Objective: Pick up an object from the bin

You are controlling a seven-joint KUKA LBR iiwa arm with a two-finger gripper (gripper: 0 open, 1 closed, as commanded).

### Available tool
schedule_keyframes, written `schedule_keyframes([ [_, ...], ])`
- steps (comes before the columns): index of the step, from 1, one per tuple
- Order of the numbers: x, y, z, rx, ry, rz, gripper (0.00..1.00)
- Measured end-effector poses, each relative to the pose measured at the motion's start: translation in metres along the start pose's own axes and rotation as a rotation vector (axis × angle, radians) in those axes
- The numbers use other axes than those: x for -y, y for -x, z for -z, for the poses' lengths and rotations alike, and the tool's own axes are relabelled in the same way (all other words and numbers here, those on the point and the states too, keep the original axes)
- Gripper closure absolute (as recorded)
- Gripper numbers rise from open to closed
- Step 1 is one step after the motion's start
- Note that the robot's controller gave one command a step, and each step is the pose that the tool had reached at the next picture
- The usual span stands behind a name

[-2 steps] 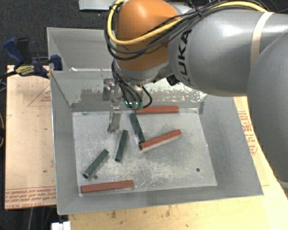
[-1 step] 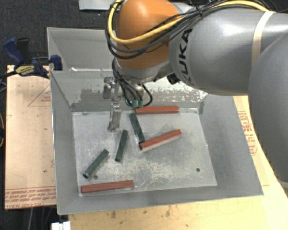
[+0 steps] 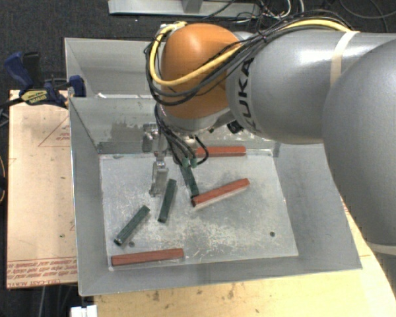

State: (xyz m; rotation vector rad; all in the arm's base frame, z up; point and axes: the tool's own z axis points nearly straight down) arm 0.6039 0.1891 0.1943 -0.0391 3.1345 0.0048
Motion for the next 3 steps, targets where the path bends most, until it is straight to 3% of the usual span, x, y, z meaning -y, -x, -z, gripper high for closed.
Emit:
schedule_keyframes([
  [2,0.000,-0.047,-0.111,-0.007,-0.001,0.063,0.00],
  [3,-0.017,-0.023,-0.123,-0.004,0.000,0.329,1.00],
])
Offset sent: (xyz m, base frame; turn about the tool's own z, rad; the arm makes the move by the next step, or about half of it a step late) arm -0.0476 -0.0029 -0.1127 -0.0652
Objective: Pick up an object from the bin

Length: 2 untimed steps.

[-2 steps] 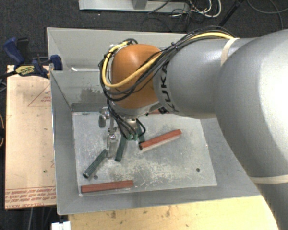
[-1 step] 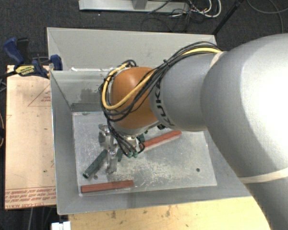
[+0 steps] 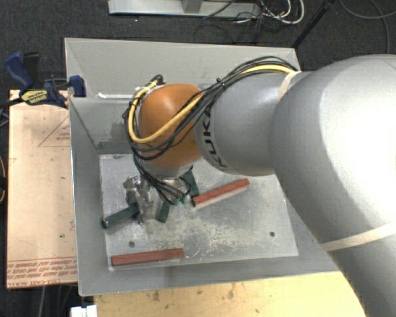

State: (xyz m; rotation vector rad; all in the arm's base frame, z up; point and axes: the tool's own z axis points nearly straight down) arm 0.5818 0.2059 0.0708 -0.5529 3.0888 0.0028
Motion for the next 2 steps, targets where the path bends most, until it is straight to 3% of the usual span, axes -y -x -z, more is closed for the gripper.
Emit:
schedule_keyframes([
  [1,0.000,0.000,0.000,0.000,0.000,0.000,1.00],
  [2,-0.018,0.021,0.155,0.004,0.000,0.045,1.00],
])
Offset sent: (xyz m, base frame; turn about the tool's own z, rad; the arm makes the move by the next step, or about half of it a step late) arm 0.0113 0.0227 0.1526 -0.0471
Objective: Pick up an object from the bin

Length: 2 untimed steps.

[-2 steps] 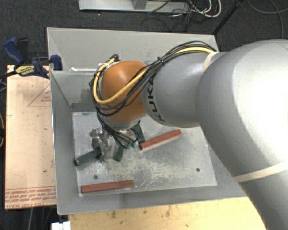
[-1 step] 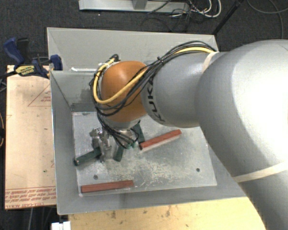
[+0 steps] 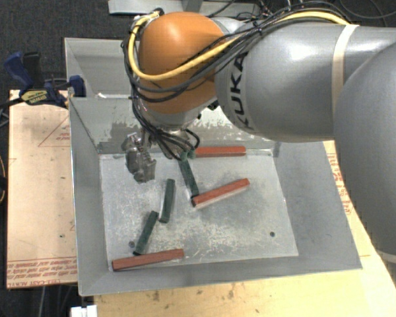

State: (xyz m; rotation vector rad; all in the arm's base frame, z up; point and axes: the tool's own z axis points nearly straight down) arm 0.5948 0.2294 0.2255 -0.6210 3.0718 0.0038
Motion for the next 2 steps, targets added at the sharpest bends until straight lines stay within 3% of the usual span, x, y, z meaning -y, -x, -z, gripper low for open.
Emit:
schedule_keyframes([
  [1,0.000,-0.001,-0.002,-0.004,0.000,0.000,1.00],
  [2,-0.022,-0.017,-0.076,-0.008,0.001,0.025,0.00],
])
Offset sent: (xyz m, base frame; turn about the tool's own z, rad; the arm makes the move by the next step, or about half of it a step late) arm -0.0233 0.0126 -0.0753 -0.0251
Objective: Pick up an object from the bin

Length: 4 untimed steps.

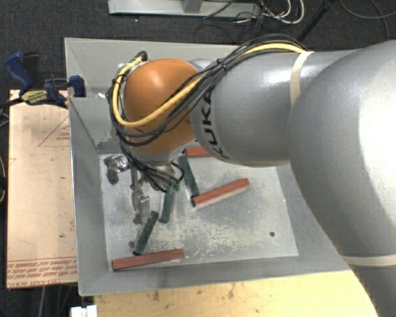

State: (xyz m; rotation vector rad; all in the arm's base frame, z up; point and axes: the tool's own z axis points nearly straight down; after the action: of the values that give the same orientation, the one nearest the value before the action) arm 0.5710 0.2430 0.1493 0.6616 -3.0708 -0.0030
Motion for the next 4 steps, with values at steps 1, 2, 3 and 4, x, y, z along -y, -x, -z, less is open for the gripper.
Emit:
schedule_keyframes([
  [1,0.001,0.001,0.001,0.002,0.000,-0.001,0.00],
  [2,0.006,-0.036,-0.032,0.010,0.000,0.050,0.00],
  [3,0.011,-0.056,-0.061,-0.009,0.001,0.113,0.00],
  [4,-0.015,-0.088,-0.074,0.013,-0.009,0.342,1.00],
])
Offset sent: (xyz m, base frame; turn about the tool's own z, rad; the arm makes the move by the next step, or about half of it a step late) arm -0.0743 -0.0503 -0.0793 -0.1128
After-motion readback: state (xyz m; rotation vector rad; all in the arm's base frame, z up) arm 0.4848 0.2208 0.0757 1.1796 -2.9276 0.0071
